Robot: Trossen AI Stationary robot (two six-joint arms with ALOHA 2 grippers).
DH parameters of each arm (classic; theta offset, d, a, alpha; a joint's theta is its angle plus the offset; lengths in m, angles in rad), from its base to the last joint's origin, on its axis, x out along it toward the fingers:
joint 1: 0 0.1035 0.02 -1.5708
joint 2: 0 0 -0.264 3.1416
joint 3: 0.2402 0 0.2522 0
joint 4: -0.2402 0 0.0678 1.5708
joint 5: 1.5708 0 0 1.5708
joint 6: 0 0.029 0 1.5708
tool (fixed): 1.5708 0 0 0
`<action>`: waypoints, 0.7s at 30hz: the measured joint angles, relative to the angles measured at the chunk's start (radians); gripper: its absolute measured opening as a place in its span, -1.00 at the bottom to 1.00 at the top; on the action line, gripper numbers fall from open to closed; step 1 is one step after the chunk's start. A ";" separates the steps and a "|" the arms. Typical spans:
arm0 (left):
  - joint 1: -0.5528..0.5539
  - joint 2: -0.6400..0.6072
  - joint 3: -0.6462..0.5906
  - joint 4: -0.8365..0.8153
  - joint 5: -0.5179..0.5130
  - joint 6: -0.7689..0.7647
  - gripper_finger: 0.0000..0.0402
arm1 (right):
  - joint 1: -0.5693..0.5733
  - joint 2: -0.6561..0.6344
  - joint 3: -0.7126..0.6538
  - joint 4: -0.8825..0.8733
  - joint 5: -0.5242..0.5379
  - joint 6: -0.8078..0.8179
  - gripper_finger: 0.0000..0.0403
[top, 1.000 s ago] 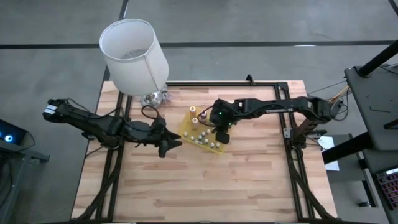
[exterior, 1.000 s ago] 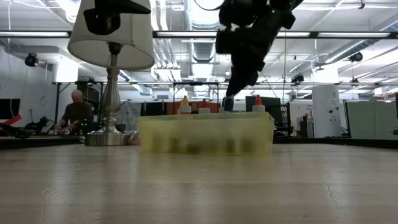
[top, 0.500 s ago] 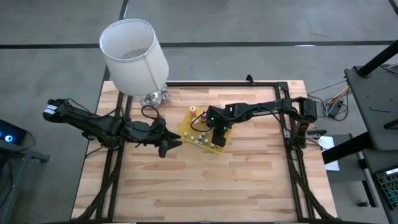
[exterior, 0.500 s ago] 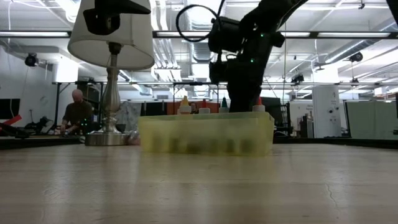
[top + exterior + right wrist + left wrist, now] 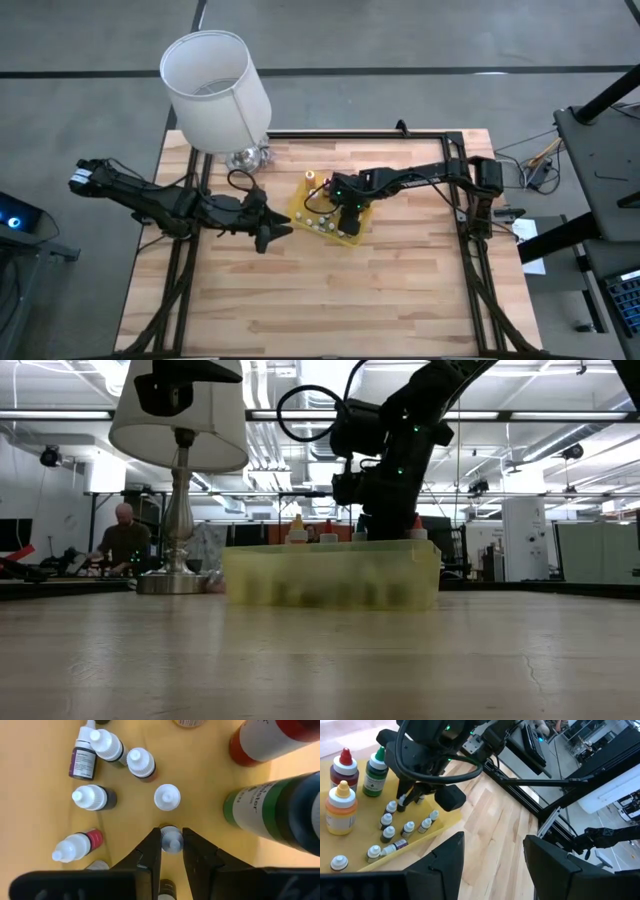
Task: Pick & Place food coloring
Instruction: Put the small purple food coloring bottle into the yellow bin
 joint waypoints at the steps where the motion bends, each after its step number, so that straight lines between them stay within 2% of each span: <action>1: 0.000 0.000 0.000 0.000 0.000 0.001 -0.12 | 0.000 0.000 0.000 0.000 0.000 0.000 -0.70; 12: 0.000 0.000 0.000 0.000 0.000 0.002 -0.12 | 0.000 0.003 -0.001 -0.005 0.000 0.010 -0.46; 21: 0.000 0.000 0.000 0.000 0.000 0.001 -0.12 | 0.000 -0.021 -0.001 -0.012 -0.001 0.085 -0.26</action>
